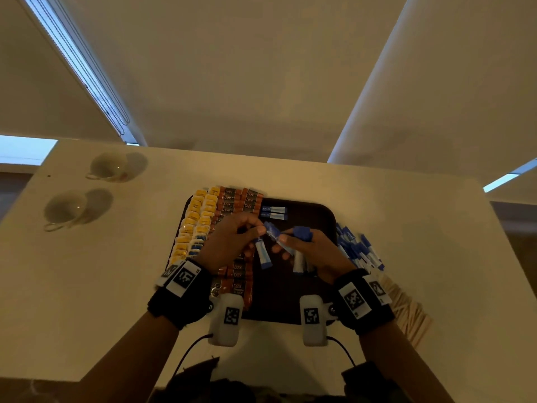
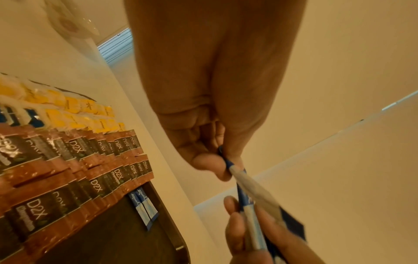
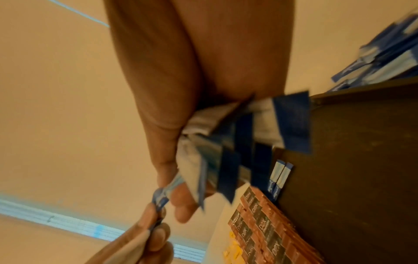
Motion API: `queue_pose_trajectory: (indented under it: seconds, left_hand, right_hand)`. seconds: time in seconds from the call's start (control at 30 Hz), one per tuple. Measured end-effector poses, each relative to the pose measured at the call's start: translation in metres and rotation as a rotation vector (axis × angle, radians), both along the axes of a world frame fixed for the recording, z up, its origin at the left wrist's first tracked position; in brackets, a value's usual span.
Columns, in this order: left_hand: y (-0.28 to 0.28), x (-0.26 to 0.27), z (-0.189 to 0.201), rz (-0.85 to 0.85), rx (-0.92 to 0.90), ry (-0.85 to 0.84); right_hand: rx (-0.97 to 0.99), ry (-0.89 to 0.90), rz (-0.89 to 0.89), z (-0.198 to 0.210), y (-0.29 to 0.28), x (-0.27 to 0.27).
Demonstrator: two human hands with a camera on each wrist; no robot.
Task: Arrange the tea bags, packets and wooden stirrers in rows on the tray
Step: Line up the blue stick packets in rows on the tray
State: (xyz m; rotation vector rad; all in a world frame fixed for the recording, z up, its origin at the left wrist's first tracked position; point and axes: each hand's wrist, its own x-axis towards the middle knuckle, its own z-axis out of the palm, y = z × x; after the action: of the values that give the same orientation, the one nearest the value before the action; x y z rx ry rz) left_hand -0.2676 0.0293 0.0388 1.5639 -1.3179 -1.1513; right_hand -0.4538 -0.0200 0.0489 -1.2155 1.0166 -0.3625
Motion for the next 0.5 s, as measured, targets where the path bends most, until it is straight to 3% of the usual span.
queue_pose_trajectory:
  seconds: [0.17, 0.37, 0.5]
  left_hand:
    - [0.003, 0.002, -0.005, 0.053, 0.000, 0.023]
    - [0.003, -0.002, -0.006, 0.021, 0.055, 0.055]
    - [0.004, 0.000, -0.008, 0.088, 0.055, 0.070]
  right_hand:
    - [0.041, 0.015, -0.119, -0.008, 0.007, -0.008]
    - [0.105, 0.002, -0.149, -0.015, 0.006, -0.005]
    - [0.142, 0.017, -0.156, -0.010, 0.009, -0.002]
